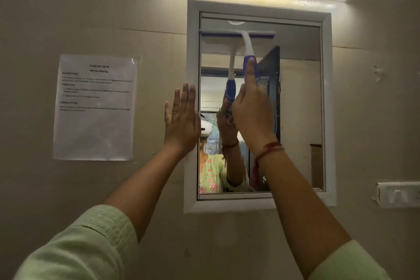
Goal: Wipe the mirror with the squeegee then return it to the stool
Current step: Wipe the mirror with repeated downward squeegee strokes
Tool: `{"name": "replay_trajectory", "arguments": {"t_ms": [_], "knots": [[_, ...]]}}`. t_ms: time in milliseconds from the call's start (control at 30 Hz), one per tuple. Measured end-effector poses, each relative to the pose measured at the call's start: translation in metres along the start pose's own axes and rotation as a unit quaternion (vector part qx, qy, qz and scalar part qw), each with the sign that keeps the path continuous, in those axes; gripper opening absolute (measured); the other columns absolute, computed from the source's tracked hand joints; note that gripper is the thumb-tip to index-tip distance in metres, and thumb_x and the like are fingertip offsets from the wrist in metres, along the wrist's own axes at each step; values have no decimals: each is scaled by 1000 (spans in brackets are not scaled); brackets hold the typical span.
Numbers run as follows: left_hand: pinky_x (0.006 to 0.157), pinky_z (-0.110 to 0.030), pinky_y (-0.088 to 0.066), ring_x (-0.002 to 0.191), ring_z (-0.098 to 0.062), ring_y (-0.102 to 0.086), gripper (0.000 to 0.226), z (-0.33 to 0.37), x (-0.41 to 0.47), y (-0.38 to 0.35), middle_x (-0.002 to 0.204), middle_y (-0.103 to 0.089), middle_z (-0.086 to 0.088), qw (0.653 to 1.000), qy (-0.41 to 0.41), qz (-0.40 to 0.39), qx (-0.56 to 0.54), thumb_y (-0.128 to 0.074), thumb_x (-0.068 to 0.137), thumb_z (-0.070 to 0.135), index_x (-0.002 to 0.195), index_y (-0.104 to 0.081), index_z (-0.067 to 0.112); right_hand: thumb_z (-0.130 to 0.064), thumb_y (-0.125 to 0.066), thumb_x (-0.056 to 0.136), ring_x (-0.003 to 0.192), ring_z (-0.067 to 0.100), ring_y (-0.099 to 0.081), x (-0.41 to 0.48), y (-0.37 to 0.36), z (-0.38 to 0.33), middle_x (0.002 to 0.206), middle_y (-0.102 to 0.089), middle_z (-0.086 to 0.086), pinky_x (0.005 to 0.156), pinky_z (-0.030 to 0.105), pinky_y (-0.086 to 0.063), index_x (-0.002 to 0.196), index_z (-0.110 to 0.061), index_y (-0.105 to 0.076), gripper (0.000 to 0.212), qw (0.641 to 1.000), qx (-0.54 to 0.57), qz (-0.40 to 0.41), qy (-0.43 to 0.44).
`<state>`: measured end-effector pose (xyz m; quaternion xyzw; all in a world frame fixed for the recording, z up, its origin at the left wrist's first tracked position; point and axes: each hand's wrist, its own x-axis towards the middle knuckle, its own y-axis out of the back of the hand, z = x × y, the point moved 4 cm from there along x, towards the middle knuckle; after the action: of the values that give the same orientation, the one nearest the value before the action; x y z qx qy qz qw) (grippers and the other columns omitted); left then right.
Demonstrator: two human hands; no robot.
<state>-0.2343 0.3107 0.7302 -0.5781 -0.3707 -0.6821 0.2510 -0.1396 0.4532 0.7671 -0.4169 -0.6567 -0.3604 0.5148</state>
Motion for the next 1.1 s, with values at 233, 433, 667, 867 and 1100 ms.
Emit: {"name": "replay_trajectory", "arguments": {"t_ms": [233, 433, 667, 867, 1100], "knots": [[116, -49, 3, 144, -20, 6, 56, -1, -1, -2, 157, 0, -3, 1000, 2, 1, -11, -21, 94, 28, 147, -3, 19, -18, -43, 94, 70, 17, -50, -38, -10, 10, 97, -54, 19, 63, 29, -44, 146, -21, 1, 68, 1000, 0, -24, -9], [116, -48, 2, 144, -19, 4, 56, -4, -1, -5, 157, -1, -4, 1000, -2, 11, -24, -22, 94, 26, 147, -4, 17, -20, -40, 94, 72, 22, -53, -43, -5, 8, 93, -54, 19, 67, 40, -52, 146, -22, -1, 65, 1000, 26, -7, 0], [116, -48, 2, 144, -20, 3, 55, -5, -1, -7, 157, -3, -4, 999, -3, 17, -30, -21, 95, 28, 147, -6, 18, -29, -30, 94, 74, 22, -55, -34, -6, 11, 93, -53, 18, 70, 40, -53, 146, -23, 0, 61, 1000, 23, -5, 0], [116, -48, 2, 145, -20, 2, 55, -2, -3, -4, 157, -3, -4, 999, 0, 13, -29, -20, 94, 28, 147, -6, 17, -28, -34, 93, 67, 17, -50, -77, -6, 15, 91, -53, 18, 64, 34, -50, 142, -25, 6, 64, 1000, 15, -17, 0], [117, -49, 0, 144, -19, 2, 54, -2, -3, -4, 157, -3, -4, 999, 1, 21, -40, -20, 95, 28, 146, -5, 18, -22, -37, 95, 68, 21, -55, -40, -4, 16, 89, -54, 18, 66, 41, -54, 146, -23, 0, 64, 1000, 26, -15, 5]]}}
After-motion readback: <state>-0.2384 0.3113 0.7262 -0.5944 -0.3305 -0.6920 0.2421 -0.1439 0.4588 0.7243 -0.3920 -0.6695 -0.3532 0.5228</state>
